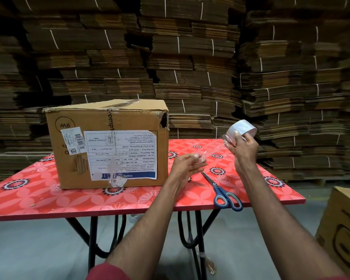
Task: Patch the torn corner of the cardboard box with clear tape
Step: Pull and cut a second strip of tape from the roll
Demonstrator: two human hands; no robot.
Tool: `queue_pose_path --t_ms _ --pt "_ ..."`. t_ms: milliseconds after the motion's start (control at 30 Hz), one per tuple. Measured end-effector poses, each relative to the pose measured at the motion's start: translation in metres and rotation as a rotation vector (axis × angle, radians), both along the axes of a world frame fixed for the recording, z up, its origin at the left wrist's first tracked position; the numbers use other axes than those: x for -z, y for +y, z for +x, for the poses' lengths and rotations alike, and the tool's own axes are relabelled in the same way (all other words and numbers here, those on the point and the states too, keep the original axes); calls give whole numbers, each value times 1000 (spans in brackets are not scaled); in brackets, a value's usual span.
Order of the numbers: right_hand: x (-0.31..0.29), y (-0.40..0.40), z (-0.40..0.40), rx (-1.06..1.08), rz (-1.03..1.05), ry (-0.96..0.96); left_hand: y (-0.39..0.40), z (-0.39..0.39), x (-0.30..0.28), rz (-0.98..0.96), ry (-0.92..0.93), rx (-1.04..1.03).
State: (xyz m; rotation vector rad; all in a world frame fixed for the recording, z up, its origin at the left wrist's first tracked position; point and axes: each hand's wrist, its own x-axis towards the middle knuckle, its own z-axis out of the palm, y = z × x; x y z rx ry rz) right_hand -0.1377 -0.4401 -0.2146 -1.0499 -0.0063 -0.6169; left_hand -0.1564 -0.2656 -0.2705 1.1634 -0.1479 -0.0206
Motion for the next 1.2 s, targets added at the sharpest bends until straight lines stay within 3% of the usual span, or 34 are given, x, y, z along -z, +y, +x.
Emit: queue_pose_path --t_ms 333,567,700,967,1200 --pt "8 6 -3 6 -23 -7 -4 -5 -1 103 20 85" --pt "11 4 -4 -25 10 28 -4 -4 -1 26 59 28" --pt "20 2 -1 2 49 118 -6 -5 0 -76 82 27" --pt "40 -5 2 33 33 443 -3 -5 4 15 185 34" --pt "44 -10 2 38 -40 543 -5 -3 2 44 209 16"
